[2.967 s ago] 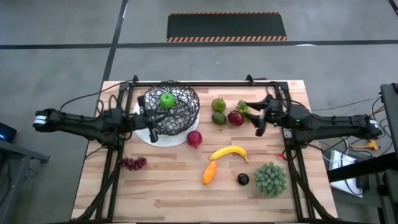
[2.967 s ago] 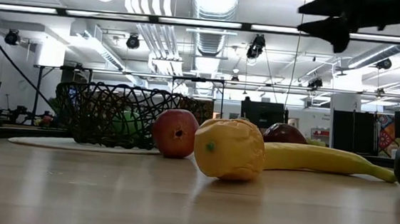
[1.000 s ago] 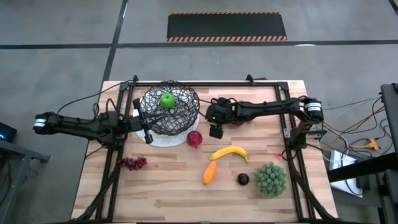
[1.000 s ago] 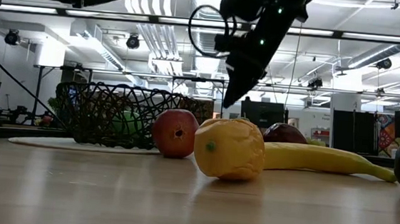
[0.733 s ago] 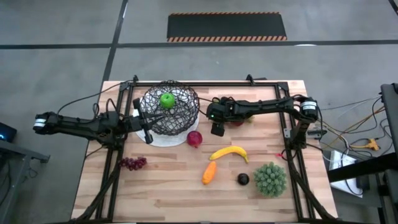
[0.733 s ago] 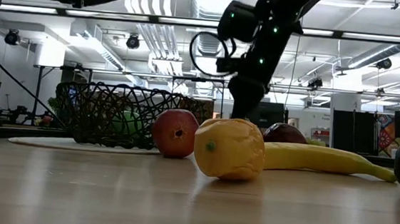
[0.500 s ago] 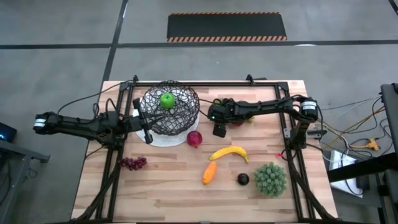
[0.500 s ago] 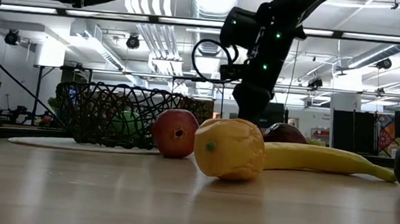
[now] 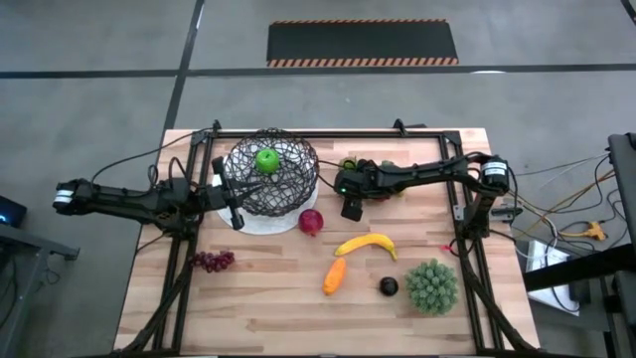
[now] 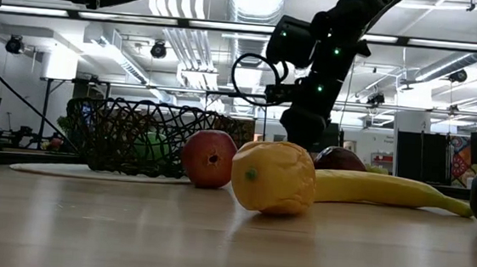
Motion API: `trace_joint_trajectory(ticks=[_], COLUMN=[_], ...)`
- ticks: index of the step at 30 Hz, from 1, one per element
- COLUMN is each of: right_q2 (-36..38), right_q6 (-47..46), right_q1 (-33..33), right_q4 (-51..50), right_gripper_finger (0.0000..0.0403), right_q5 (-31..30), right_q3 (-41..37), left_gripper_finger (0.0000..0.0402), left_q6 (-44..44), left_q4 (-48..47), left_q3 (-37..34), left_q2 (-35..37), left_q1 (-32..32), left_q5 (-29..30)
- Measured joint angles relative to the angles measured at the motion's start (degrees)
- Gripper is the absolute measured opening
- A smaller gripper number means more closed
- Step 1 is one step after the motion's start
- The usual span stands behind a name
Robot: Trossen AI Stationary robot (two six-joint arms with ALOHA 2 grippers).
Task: Build produce basket
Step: Put the green lemon into the woven basket
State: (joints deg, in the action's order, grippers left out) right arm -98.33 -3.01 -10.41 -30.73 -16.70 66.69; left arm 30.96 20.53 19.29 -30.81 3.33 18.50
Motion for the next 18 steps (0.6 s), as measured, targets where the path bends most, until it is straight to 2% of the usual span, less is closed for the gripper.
trace_joint_trajectory(ticks=[6, 12, 18], right_q2=[0.1, 0.5, 4.4], right_q6=[0.0, 0.0, 0.0], right_q1=[0.0, 0.0, 0.0], right_q4=[0.4, -1.4, -6.6], right_gripper_finger=[0.0209, 0.0205, 0.0203], right_q5=[0.0, 0.6, 2.8], right_q3=[-0.3, 1.0, 6.6], left_gripper_finger=[0.0010, 0.0010, 0.0010], left_q6=[0.0, 0.0, 0.0], left_q4=[0.0, 0.0, 0.5], left_q3=[0.0, 0.0, 0.0], left_q2=[0.0, 0.0, 0.0], left_q1=[0.0, 0.0, 0.0], left_q5=[0.0, 0.0, 0.0])
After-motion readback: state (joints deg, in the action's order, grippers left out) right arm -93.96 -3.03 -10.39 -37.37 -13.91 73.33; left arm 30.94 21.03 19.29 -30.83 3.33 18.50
